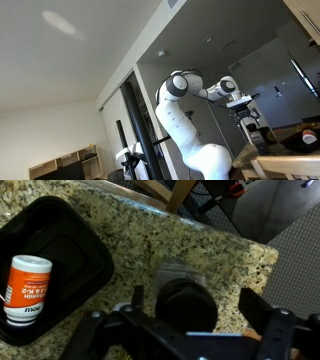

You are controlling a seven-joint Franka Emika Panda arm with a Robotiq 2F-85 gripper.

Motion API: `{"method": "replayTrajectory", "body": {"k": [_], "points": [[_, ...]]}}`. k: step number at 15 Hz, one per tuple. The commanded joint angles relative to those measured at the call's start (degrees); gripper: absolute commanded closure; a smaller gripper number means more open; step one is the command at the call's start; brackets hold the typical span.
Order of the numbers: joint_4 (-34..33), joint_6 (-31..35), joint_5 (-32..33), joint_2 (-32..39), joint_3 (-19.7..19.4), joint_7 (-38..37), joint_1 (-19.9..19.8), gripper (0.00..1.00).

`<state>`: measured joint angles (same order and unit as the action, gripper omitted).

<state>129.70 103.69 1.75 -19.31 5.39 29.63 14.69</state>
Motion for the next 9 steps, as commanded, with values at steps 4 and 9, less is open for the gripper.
{"method": "replayTrajectory", "body": {"k": [4,9], "points": [[0.49,0.73,0.75,-0.35,0.49,0.22,-0.33,0.55],[0.20,0.81,1.08,0.00,0.75,-0.26,-0.32,0.83]]}}
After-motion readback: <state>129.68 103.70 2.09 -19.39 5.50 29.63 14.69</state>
